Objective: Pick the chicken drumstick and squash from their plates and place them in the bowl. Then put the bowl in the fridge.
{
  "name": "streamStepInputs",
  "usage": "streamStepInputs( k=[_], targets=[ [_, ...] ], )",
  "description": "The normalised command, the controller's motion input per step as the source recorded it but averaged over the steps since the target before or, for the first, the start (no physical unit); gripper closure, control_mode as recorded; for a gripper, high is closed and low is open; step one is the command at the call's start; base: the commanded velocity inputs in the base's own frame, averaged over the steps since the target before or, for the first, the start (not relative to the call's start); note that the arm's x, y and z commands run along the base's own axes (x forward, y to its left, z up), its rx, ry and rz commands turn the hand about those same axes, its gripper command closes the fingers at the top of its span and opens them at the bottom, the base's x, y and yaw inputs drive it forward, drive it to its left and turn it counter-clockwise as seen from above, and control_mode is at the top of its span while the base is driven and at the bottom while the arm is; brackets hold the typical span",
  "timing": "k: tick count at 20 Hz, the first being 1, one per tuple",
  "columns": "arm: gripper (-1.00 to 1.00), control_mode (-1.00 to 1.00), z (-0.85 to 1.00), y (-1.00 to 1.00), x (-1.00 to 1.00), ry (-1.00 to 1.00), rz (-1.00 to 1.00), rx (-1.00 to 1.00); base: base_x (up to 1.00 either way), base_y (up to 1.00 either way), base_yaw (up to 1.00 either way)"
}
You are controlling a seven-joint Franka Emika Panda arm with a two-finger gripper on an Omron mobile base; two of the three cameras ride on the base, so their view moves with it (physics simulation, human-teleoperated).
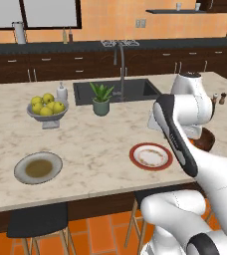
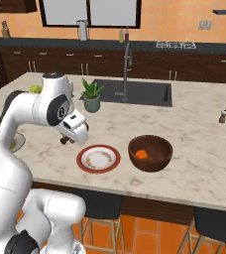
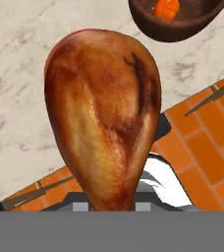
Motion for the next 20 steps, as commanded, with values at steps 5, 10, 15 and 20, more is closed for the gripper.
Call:
streamStepInputs(
  k=[5, 10, 15, 20],
  targets=[
    [1.00, -1.00, -0.02, -1.00, 0.23, 0.00, 0.12, -0.03, 0.00, 0.00, 0.00],
    [1.00, -1.00, -0.14, -1.00, 0.47, 0.00, 0.13, -0.03, 0.00, 0.00, 0.00],
    [1.00, -1.00, -0.27, -1.00, 0.54, 0.00, 0.20, 0.00, 0.00, 0.00, 0.00],
    [1.00, -1.00, -0.65, -0.97, 0.37, -0.02, 0.30, 0.00, 0.00, 0.00, 0.00]
  ],
)
